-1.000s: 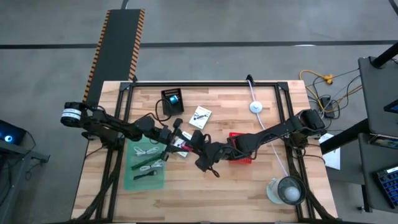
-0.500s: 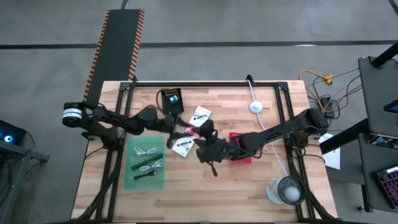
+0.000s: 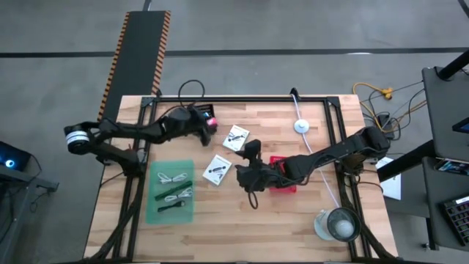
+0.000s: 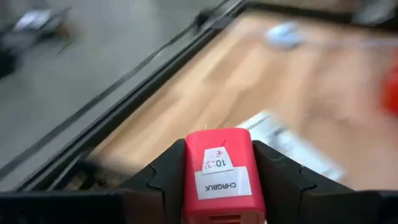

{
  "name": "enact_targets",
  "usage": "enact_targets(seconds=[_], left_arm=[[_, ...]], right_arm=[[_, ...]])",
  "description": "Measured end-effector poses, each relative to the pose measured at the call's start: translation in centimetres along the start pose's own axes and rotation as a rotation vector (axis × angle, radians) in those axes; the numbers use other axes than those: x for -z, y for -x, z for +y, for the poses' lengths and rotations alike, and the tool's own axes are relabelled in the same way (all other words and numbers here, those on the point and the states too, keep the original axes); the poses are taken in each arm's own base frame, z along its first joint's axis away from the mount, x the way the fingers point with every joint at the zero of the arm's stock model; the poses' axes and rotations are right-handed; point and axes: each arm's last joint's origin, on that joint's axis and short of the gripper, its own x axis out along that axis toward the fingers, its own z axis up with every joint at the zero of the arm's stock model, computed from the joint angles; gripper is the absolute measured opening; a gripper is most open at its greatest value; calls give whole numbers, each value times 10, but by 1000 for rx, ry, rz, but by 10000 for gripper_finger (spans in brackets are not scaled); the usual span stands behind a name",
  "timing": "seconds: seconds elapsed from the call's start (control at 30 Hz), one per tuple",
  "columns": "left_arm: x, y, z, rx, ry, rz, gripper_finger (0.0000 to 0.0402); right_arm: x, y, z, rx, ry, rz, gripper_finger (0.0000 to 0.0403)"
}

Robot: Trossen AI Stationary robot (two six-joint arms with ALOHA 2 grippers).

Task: Pick and place items into bin
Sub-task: Put the pink adapter into the black bin

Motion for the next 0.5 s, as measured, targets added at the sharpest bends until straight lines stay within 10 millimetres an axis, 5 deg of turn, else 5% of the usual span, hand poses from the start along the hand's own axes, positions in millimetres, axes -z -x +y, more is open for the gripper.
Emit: enact_targets(seconds=[0.17, 0.5], left_arm=[[6, 0, 10, -121, 45, 165, 139], [7, 0, 12, -172, 44, 170, 159]], right_arm=[[8, -4, 6, -5, 23, 25, 249], [11, -6, 5, 1, 3, 35, 245]])
